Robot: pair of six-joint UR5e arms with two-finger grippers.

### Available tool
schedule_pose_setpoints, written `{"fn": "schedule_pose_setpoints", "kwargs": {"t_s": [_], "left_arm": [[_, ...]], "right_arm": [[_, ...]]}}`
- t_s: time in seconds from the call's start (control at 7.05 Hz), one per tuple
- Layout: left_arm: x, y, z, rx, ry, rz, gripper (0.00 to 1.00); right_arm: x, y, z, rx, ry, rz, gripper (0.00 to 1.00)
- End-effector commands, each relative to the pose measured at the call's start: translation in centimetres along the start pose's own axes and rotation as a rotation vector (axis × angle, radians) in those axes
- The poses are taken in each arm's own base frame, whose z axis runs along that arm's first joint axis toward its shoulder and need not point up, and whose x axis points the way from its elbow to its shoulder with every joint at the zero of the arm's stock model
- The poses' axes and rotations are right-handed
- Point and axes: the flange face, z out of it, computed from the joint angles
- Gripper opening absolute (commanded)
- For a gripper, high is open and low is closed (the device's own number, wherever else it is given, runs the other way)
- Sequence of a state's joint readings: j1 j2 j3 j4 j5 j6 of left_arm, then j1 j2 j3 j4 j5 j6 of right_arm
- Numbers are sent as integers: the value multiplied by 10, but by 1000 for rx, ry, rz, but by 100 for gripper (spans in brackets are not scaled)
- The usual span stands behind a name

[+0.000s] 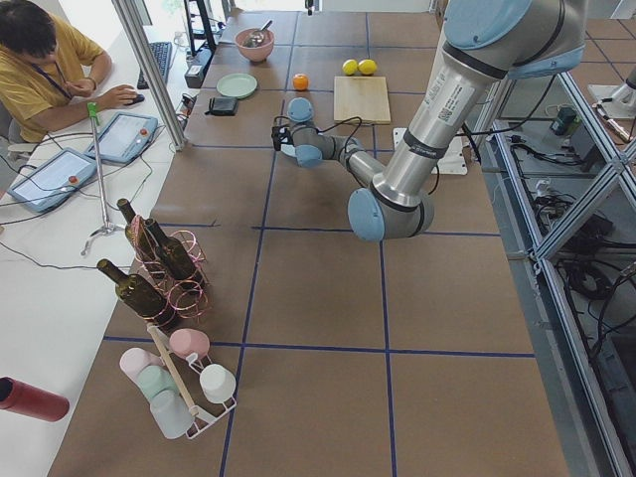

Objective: Pick orange to plate
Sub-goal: 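Push the white plate with the left gripper toward the table center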

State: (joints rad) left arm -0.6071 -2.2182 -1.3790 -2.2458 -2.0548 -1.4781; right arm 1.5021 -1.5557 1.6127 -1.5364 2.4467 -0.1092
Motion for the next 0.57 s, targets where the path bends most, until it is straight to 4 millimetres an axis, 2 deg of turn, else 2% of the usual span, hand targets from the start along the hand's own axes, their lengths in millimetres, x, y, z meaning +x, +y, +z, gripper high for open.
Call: {"fn": "schedule_pose_setpoints", "kwargs": {"t_s": [0.0, 0.14, 0.28, 0.43], "left_arm": [[-3, 11, 13, -12, -13, 8, 6], [-4, 14, 13, -14, -9, 14, 45], [2, 13, 3, -7, 12, 23, 85], [13, 8, -27, 19, 61, 35, 96]], "right_arm": [[-15, -8, 9, -15, -5, -6, 100], [-29, -13, 9, -12, -7, -8, 100], [-50, -19, 13, -1, -36, -30, 100], [-92, -26, 31, -13, -64, 25, 100]]}}
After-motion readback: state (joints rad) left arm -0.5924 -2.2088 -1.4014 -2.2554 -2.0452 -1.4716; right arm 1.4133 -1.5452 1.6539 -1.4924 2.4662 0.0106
